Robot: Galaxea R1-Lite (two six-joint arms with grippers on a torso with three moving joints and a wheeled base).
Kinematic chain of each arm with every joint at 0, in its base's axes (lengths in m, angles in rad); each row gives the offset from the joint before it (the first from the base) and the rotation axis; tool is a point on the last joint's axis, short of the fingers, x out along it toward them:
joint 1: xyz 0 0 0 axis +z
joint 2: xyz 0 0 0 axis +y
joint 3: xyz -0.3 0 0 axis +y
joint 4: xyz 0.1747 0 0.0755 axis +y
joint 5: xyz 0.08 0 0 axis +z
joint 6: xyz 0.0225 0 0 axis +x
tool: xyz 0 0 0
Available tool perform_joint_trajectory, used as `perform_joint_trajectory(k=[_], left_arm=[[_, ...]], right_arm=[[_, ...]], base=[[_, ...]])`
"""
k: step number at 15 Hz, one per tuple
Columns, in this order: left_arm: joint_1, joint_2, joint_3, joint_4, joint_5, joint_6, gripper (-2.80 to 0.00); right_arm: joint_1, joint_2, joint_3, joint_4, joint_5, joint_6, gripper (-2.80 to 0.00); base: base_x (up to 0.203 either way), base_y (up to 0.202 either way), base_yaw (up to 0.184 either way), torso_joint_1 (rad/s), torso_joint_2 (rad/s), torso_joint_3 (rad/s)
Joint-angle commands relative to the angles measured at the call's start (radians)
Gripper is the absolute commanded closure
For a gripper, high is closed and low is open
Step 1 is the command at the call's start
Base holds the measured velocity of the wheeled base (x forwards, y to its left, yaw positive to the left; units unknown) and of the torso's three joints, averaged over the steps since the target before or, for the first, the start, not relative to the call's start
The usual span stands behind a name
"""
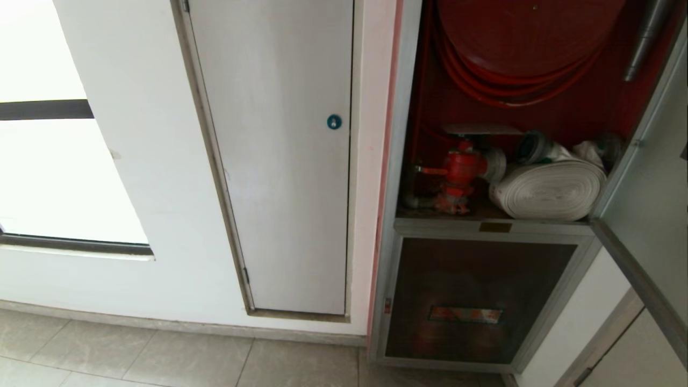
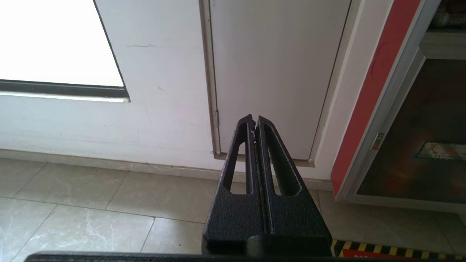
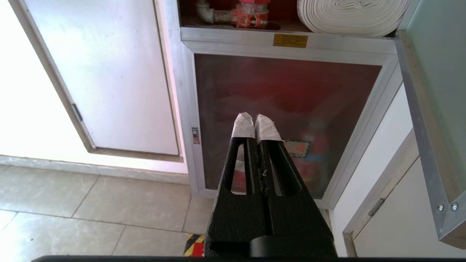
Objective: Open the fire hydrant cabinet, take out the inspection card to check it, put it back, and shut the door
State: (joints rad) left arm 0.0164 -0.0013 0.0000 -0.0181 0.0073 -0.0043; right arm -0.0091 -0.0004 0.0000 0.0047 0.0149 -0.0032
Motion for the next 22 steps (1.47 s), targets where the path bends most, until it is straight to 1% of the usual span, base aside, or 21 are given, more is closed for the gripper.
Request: perform_joint_trajectory(k=[1,22], left_arm=[[0.0,0.001,0.006,0.0,0.0,0.0,0.0],[0.0,0.001,0.006,0.0,0.0,0.0,0.0]], right_arm=[[0.0,-0.001,0.0,0.0,0.0,0.0,0.0],[0.0,-0.001,0.0,0.0,0.0,0.0,0.0]], base=[[0.0,0.0,0.0,0.0,0.0,0.0],[0.0,0.0,0.0,0.0,0.0,0.0]])
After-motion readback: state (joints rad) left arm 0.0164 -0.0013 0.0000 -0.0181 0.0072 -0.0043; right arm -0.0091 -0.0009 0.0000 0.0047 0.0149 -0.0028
